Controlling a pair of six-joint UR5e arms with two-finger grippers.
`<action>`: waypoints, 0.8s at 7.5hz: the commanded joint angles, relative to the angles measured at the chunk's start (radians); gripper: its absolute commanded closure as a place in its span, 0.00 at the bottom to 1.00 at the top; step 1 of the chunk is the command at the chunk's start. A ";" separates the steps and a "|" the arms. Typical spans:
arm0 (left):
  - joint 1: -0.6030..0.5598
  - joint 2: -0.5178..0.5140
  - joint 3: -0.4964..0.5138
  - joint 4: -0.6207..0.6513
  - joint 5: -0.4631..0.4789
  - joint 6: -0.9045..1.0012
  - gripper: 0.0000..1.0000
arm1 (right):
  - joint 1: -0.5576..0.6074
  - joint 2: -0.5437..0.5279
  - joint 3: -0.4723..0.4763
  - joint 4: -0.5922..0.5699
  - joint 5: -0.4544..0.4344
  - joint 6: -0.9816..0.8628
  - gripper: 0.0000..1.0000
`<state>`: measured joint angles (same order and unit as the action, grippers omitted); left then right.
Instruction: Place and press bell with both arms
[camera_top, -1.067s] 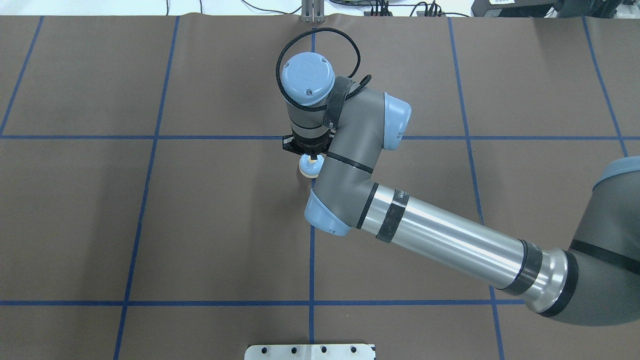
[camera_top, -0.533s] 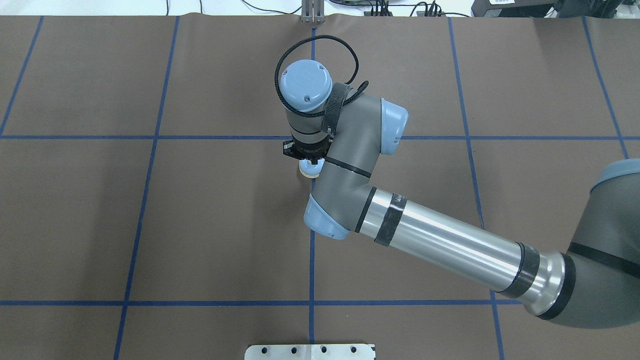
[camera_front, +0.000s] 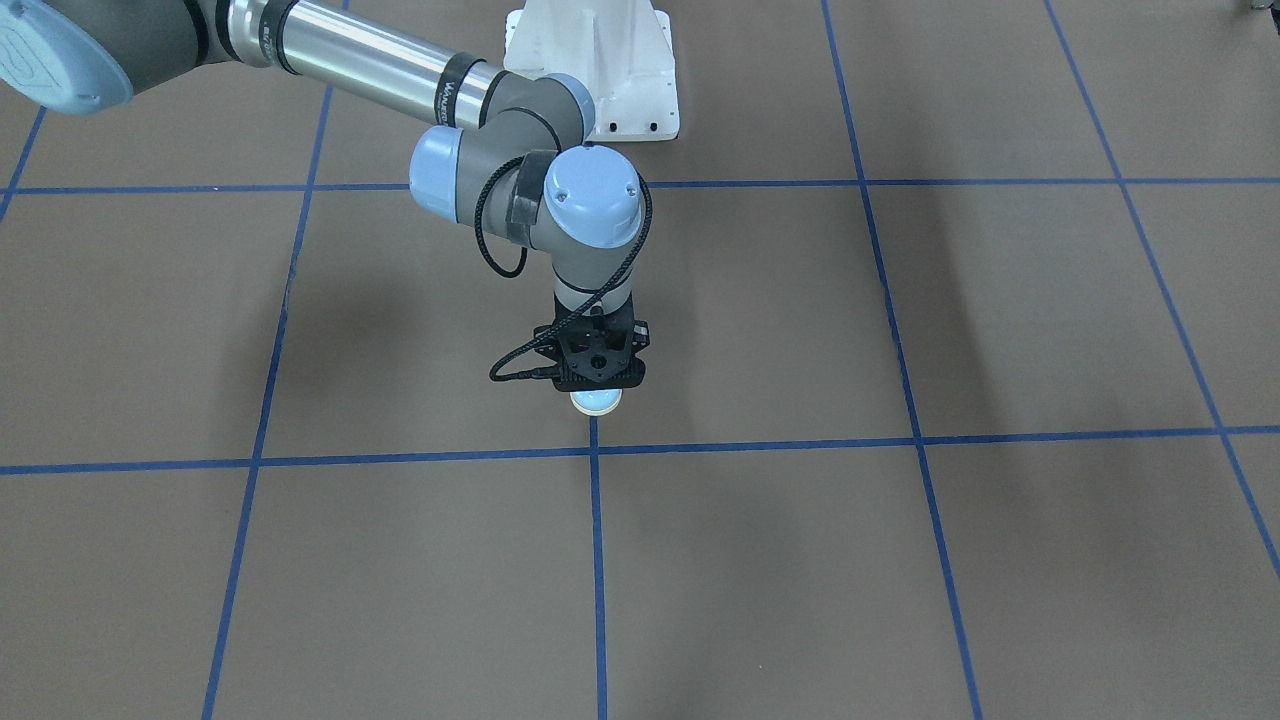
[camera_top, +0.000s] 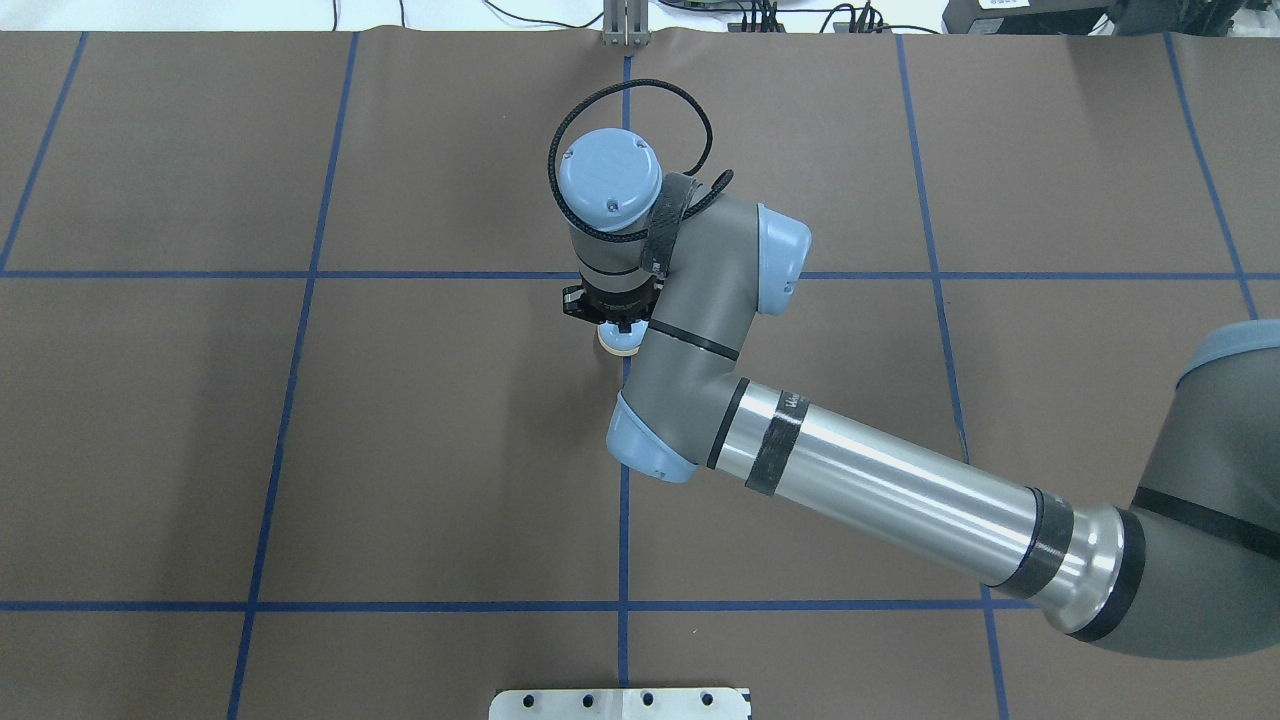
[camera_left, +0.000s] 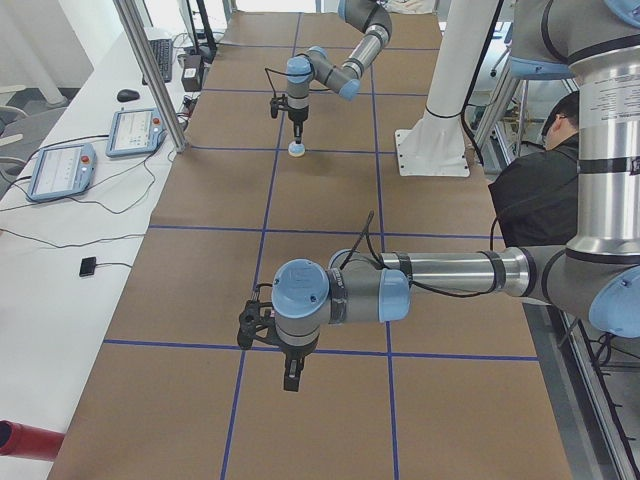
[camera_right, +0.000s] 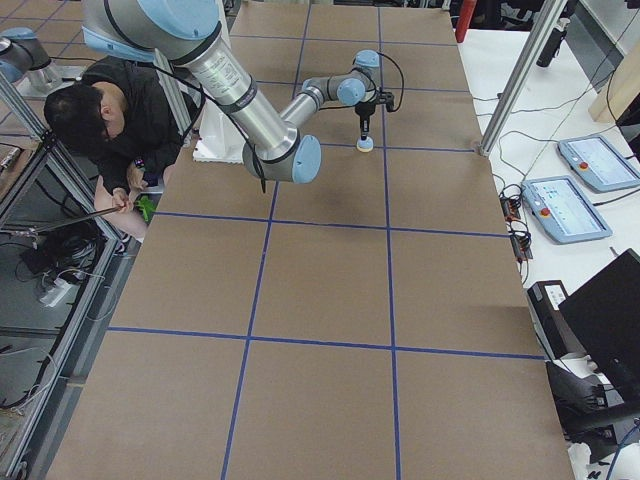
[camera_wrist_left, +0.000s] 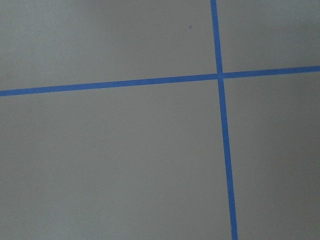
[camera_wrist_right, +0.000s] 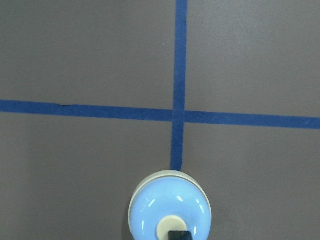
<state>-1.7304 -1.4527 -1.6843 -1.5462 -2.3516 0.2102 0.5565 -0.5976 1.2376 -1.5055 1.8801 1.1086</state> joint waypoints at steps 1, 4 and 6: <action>0.000 0.000 0.000 0.000 0.000 0.000 0.00 | 0.005 0.016 0.009 -0.004 0.007 0.004 1.00; 0.000 0.000 0.002 0.000 0.000 -0.002 0.00 | 0.045 0.013 0.052 -0.013 0.025 0.004 0.90; 0.002 0.015 -0.003 -0.002 -0.002 -0.064 0.00 | 0.126 -0.002 0.069 -0.024 0.071 -0.010 0.01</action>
<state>-1.7300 -1.4487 -1.6825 -1.5460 -2.3520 0.1905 0.6295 -0.5905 1.2965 -1.5244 1.9176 1.1054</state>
